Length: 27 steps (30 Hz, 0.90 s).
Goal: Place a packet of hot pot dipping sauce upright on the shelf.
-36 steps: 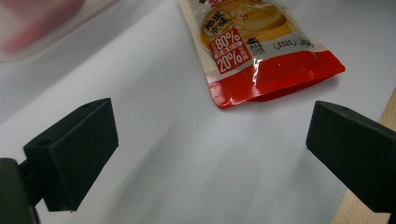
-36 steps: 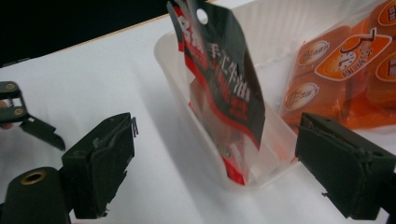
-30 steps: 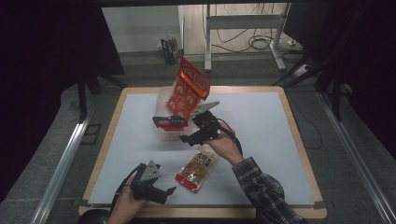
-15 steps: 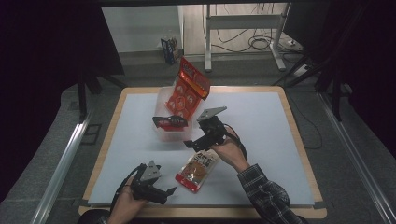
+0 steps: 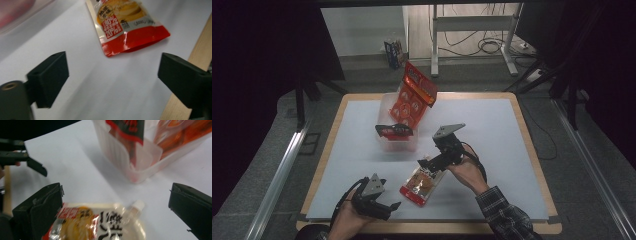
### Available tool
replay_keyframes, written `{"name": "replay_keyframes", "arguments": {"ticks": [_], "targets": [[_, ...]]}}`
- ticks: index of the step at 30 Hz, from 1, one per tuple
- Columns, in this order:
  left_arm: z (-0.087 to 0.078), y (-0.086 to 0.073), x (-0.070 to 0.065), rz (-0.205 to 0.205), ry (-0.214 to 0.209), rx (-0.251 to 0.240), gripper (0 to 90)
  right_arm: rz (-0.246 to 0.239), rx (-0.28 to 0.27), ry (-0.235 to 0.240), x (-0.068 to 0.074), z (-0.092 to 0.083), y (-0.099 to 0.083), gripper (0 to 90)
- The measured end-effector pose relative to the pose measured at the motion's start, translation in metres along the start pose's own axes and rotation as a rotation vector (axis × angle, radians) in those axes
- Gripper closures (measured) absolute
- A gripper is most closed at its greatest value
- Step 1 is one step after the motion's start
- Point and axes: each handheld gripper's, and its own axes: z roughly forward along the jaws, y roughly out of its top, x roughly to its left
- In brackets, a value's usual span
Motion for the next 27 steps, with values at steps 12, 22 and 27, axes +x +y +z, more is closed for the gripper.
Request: {"name": "replay_keyframes", "arguments": {"ticks": [12,22,27], "targets": [[0.003,0.004,-0.005,-0.009,-0.063,-0.03,36.6,0.056,-0.001,0.01,0.007,-0.02,-0.031,0.0],[0.007,0.012,-0.007,-0.013,-0.097,-0.079,59.3,0.042,0.013,-0.027,0.012,-0.026,-0.047,0.0],[0.01,0.015,-0.007,-0.016,-0.106,-0.103,71.0,0.03,0.025,-0.046,0.016,-0.026,-0.051,0.0]]}}
